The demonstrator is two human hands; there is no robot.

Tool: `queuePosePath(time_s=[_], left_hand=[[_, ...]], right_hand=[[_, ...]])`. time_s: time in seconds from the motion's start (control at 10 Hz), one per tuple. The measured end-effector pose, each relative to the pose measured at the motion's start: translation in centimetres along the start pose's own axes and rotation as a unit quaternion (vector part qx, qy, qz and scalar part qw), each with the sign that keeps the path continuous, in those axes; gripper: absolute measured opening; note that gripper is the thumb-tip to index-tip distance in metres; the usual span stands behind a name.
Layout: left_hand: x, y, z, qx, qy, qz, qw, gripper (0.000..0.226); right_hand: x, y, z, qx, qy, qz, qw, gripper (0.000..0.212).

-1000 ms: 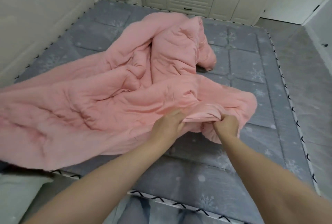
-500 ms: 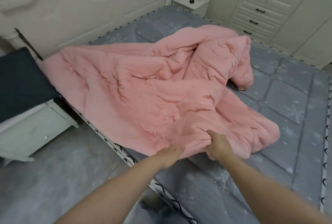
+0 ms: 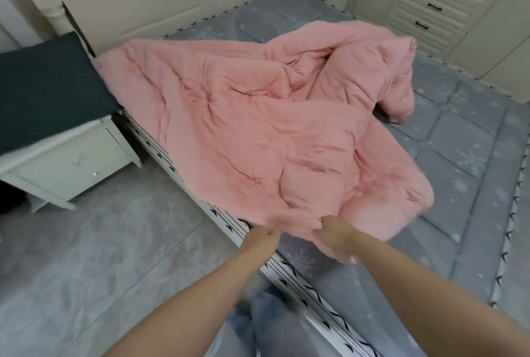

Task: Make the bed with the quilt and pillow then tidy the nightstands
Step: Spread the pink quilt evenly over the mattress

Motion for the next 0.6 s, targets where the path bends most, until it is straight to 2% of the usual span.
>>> queuePosePath(time_s=[0.1, 0.2, 0.3, 0.4, 0.5, 0.6], left_hand=[[0.1, 3.5, 0.9, 0.09, 0.018, -0.017, 0.996, 0.033], [-2.4, 6.9, 2.0, 0.137, 0.056, 0.082, 0.986, 0.083], [-5.6, 9.9, 2.4, 0.145, 0.096, 0.152, 0.973, 0.097], [-9.1, 12.3, 2.9, 0.095, 0.106, 0.144, 0.979, 0.082], [-12.5, 14.6, 3.4, -0.003, 0.091, 0.202, 0.975, 0.058], [-14.5, 17.7, 2.2, -0.056, 0.082, 0.306, 0.947, 0.036]], right_hand=[[1.5, -2.5, 3.6, 0.001, -0.033, -0.147, 0.989, 0.034], [2.1, -5.2, 4.8, -0.003, -0.049, -0.142, 0.989, 0.017], [2.1, -7.8, 5.8, -0.017, -0.067, -0.157, 0.985, 0.031], [0.3, -8.5, 6.4, -0.017, -0.092, -0.187, 0.978, 0.028], [-2.2, -8.3, 6.2, -0.031, -0.112, -0.235, 0.965, 0.036], [-4.7, -8.3, 6.1, -0.049, -0.154, -0.275, 0.948, 0.05]])
Point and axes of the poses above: each hand's wrist, its own z-axis away from the middle knuckle, its own y-axis out of the palm, x = y × z, the point moved 4 cm from there along -z, towards the middle knuckle, and after that the axes turned 3 degrees about x, right-handed, at the moved point
